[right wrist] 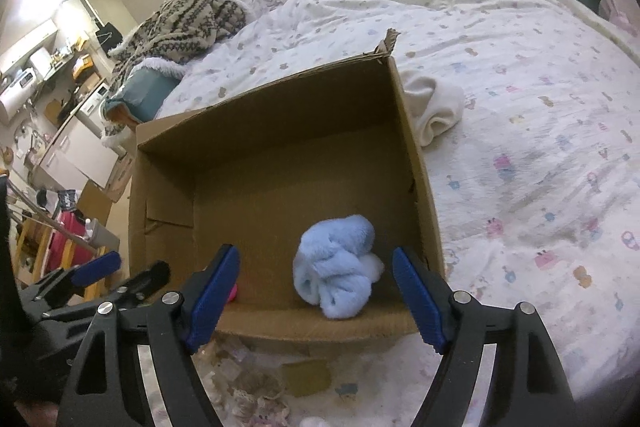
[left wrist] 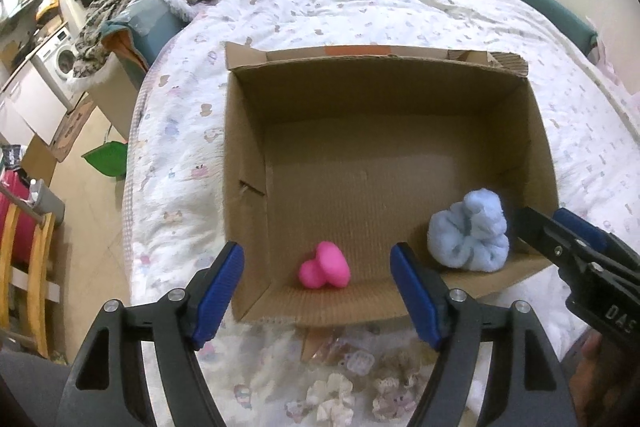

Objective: Organize soft objects
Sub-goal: 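Withdraw both tools from the box back toward the pile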

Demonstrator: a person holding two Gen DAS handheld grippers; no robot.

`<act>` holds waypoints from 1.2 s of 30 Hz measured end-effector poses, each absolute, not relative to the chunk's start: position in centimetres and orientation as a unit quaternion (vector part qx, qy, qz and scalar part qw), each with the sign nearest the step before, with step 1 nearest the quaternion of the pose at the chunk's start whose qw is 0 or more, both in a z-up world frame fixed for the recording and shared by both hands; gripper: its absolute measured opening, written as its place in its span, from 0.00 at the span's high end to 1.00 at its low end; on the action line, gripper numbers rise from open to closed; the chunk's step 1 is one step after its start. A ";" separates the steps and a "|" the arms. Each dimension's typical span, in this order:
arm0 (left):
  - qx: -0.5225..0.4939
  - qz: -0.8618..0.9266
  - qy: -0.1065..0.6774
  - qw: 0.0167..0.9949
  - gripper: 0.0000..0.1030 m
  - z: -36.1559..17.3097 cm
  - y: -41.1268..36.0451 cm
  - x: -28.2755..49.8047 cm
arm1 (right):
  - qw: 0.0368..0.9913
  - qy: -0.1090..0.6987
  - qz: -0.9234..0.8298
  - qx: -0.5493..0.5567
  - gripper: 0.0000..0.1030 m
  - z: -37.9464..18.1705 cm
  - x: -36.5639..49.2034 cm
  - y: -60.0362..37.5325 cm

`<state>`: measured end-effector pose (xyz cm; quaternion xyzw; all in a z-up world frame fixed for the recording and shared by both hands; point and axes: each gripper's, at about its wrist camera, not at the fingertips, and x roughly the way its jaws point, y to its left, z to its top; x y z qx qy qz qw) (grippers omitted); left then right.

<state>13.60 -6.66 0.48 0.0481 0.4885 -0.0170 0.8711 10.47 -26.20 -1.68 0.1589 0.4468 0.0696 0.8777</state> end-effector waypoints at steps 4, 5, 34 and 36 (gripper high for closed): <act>0.045 -0.018 0.479 0.876 0.29 1.1 -6.1 12.1 | 0.878 0.448 0.062 0.159 0.19 -1.7 9.4 -26.4; 0.044 -0.019 0.477 0.878 0.29 1.2 -5.9 11.6 | 0.877 0.449 0.060 0.160 0.19 -1.7 9.1 -26.4; -0.041 0.020 0.468 0.883 0.29 -0.3 1.7 3.9 | 0.855 0.488 0.017 0.177 0.19 -3.4 1.6 -25.7; -0.044 0.023 0.463 0.885 0.29 0.0 2.0 3.7 | 0.849 0.503 0.016 0.161 0.19 -3.9 1.7 -25.2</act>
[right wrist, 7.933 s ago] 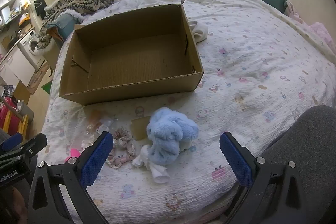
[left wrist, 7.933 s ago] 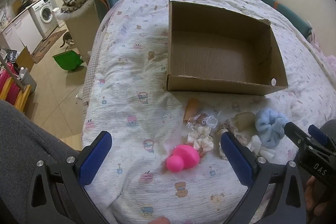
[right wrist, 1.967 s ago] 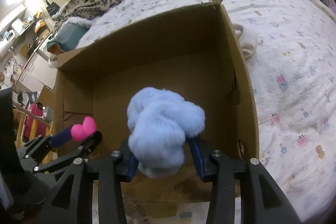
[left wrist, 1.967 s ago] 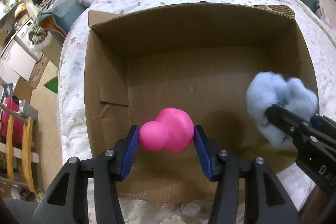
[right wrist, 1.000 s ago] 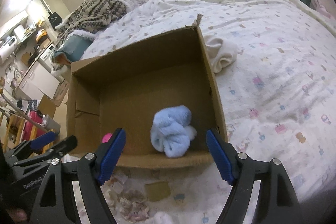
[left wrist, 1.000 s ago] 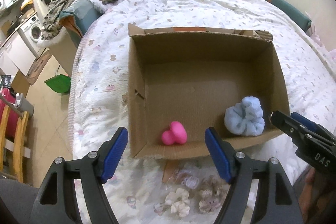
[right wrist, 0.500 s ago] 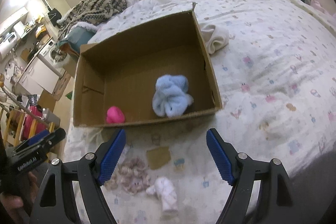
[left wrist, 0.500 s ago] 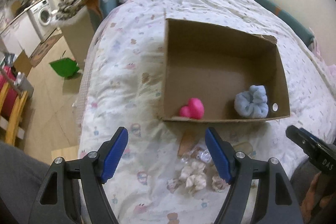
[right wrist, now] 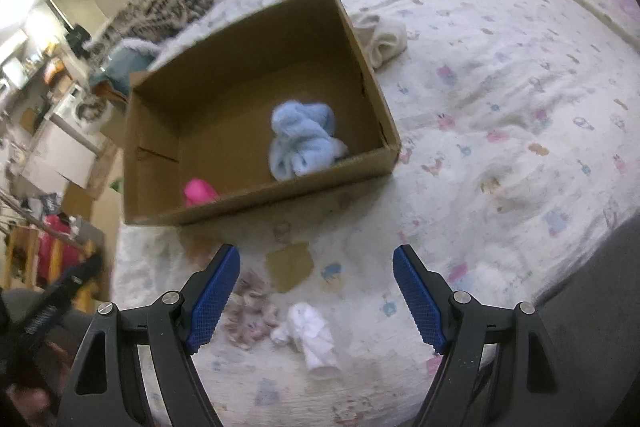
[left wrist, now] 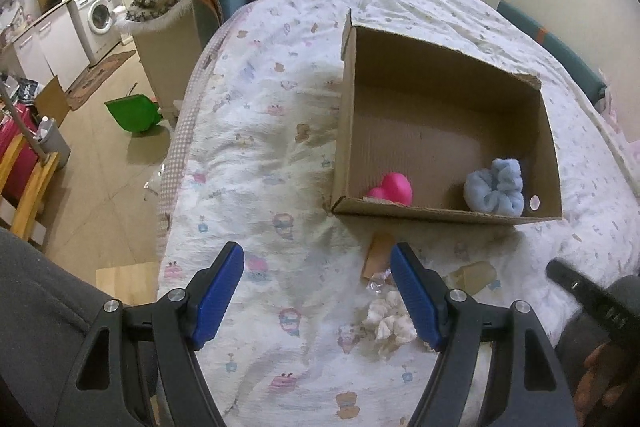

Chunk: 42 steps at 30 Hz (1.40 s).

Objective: Organize soft objects
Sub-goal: 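Withdraw both tools from the box back toward the pile, then grasp the white sock with the right tool while the left tool grasps the clear plastic bag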

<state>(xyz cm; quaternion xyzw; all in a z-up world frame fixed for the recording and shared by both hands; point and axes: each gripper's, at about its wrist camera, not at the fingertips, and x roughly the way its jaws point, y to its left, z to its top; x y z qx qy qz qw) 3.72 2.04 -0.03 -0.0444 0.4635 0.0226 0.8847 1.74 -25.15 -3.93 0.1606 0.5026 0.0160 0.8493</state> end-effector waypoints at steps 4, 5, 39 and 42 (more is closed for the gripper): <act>-0.068 0.030 0.471 0.879 0.29 -0.3 3.0 3.8 | 0.850 0.503 0.017 0.155 0.19 -4.0 1.5 -24.9; -0.074 0.032 0.475 0.876 0.29 -0.4 3.2 3.8 | 0.852 0.500 0.015 0.154 0.19 -4.0 1.4 -24.9; -0.095 -0.083 0.605 0.786 0.90 -6.5 -0.7 4.2 | 0.762 0.599 0.049 0.239 0.19 -7.9 1.8 -26.1; -0.098 -0.079 0.592 0.796 0.91 -5.7 -0.3 4.3 | 0.743 0.625 0.059 0.232 0.21 -8.7 1.7 -25.2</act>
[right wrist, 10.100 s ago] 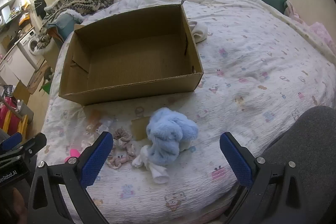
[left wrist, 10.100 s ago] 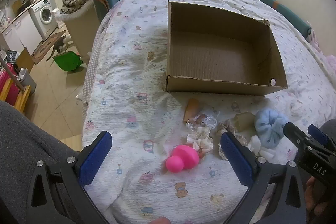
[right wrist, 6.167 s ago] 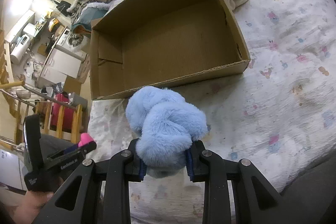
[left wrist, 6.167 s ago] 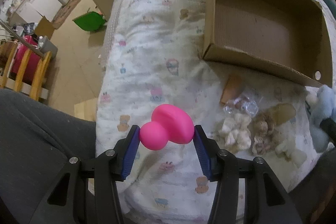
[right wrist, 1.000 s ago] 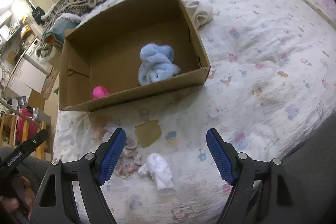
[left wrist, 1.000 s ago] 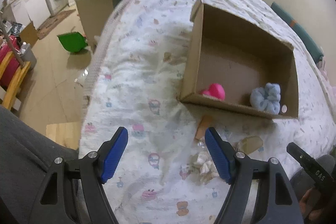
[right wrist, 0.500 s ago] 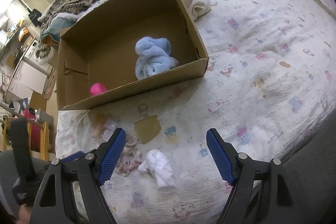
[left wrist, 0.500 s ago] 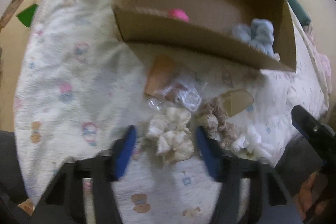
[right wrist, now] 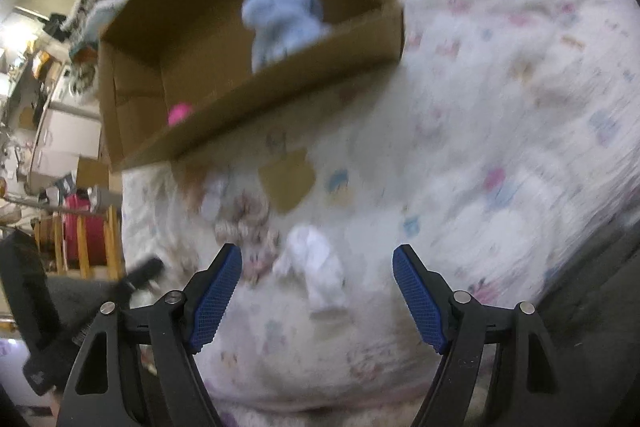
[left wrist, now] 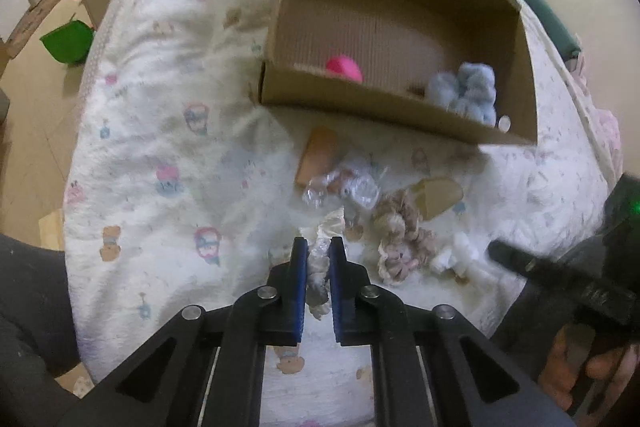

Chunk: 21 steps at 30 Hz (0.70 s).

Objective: Organize soft objects
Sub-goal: 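Grasp the white sock with the right tool while the left tool grasps the clear plastic bag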

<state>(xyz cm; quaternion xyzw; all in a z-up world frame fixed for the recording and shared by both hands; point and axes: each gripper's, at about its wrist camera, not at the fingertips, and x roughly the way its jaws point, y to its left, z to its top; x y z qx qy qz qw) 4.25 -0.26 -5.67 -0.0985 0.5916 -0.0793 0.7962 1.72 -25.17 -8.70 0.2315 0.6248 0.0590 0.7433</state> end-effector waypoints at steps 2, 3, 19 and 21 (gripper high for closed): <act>-0.096 -0.078 0.589 0.799 0.91 -5.4 -0.1 4.4 | 0.743 0.635 0.053 0.206 0.24 -9.0 1.8 -24.5; -0.096 -0.076 0.588 0.799 0.91 -5.4 -0.1 4.5 | 0.740 0.639 0.054 0.202 0.30 -9.2 1.8 -24.3; -0.119 -0.068 0.572 0.808 0.91 -4.3 0.8 5.0 | 0.763 0.623 0.056 0.167 0.89 -7.4 2.1 -22.4; -0.117 -0.066 0.566 0.813 0.91 -4.0 0.9 5.0 | 0.775 0.608 0.055 0.161 0.89 -6.2 2.2 -22.4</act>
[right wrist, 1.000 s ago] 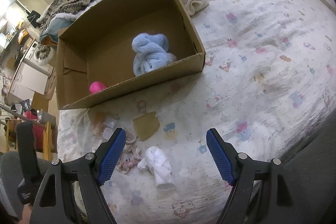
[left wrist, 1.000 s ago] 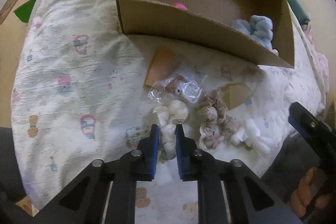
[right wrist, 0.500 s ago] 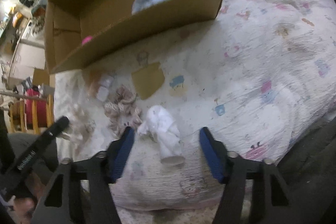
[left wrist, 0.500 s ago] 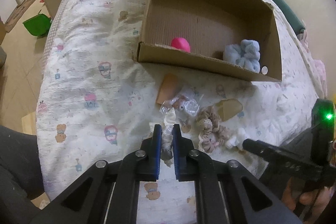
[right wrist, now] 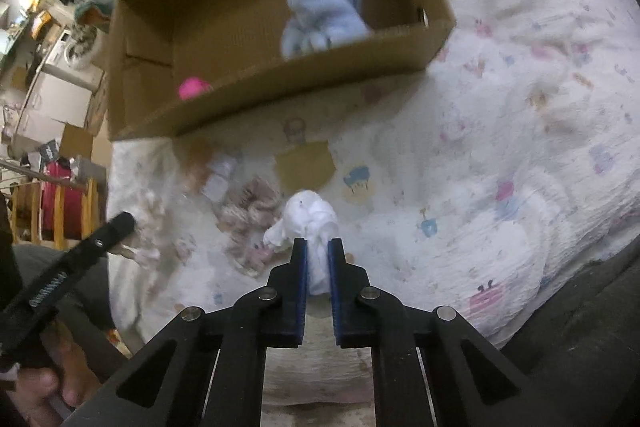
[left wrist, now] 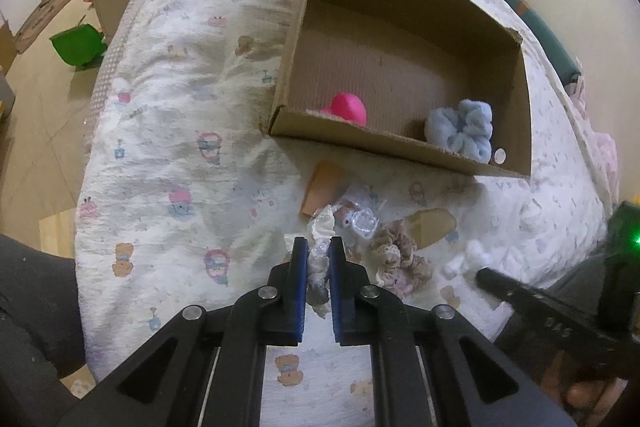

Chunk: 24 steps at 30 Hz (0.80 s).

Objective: Organize soft objects
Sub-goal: 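Grasp the white sock with the right tool while the left tool grasps the clear plastic bag, then lower the white sock into the box and open the right tool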

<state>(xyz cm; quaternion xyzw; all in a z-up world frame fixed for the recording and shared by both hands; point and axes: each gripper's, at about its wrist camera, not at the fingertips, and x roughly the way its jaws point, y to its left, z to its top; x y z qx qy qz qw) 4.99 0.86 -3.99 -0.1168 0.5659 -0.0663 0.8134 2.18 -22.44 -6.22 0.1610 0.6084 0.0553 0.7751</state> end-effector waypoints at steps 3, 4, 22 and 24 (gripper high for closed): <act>-0.110 -0.067 0.552 0.824 0.91 -3.2 0.8 4.9 | 0.795 0.579 0.059 0.171 0.89 -4.3 2.3 -23.0; -0.107 -0.066 0.549 0.826 0.91 -3.0 0.8 4.9 | 0.799 0.570 0.063 0.180 0.89 -3.8 2.5 -23.3; -0.073 -0.068 0.513 0.853 0.91 1.8 0.1 8.5 | 0.824 0.528 0.066 0.197 0.89 -0.5 6.9 -23.5; -0.070 -0.069 0.509 0.855 0.91 2.2 0.1 8.8 | 0.828 0.522 0.069 0.193 0.89 0.1 7.2 -23.3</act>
